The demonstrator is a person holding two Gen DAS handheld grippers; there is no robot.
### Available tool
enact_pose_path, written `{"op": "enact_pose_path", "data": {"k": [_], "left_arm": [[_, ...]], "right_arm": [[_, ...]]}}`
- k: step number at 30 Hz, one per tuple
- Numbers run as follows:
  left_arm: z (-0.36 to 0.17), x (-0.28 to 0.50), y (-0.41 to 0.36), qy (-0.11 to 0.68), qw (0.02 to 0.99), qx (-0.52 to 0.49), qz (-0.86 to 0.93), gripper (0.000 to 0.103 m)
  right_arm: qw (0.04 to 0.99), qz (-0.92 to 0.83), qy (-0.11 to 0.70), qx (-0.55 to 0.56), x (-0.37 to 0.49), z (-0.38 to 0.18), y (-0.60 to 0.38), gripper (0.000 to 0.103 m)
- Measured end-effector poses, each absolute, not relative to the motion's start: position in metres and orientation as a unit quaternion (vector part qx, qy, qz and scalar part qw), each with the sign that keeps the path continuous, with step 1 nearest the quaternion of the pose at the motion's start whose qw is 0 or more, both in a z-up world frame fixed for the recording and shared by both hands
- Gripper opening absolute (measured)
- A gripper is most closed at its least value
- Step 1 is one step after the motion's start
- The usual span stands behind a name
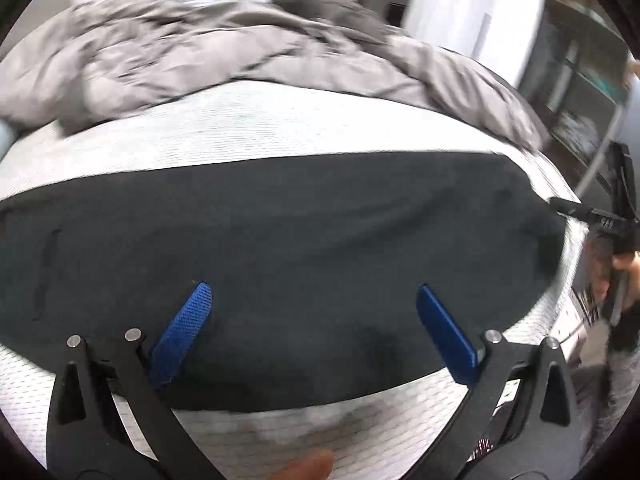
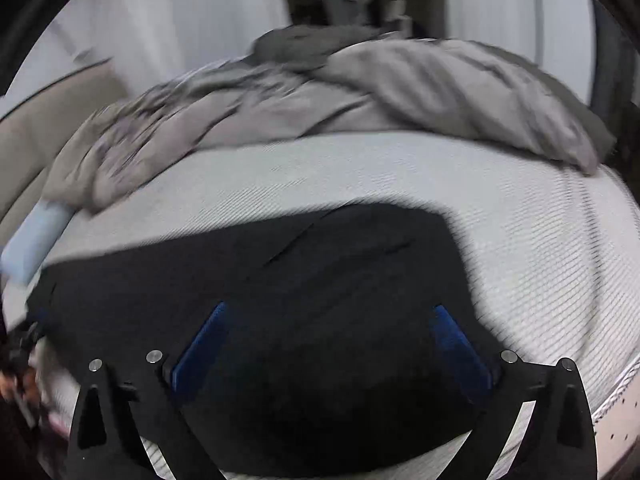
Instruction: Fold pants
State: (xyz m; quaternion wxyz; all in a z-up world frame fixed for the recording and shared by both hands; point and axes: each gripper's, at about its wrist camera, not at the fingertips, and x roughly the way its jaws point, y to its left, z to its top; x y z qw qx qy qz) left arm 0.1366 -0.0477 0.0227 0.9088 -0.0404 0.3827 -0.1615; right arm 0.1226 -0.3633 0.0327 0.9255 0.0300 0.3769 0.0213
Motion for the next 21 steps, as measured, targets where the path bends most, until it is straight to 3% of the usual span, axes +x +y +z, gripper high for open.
{"op": "enact_pose_path", "data": {"k": [8,11,16,21], "left_arm": [[-0.018,0.147,-0.126,0.44,0.88,0.037,-0.175,0.102],[-0.02,0.147,-0.115,0.448,0.876,0.022,-0.175,0.102],[-0.025,0.141,-0.101,0.445,0.879,0.019,-0.17,0.102],[-0.007,0.143,-0.095,0.429,0.887,0.008,-0.173,0.102]], "right_arm": [[0.896,0.09,0.424,-0.096,0.119,-0.034,-0.276,0.102],[0.9,0.063,0.422,-0.093,0.117,-0.028,-0.304,0.102],[0.894,-0.153,0.411,-0.09,0.112,-0.023,-0.395,0.101],[0.911,-0.149,0.375,-0.084,0.097,-0.004,-0.391,0.101]]}}
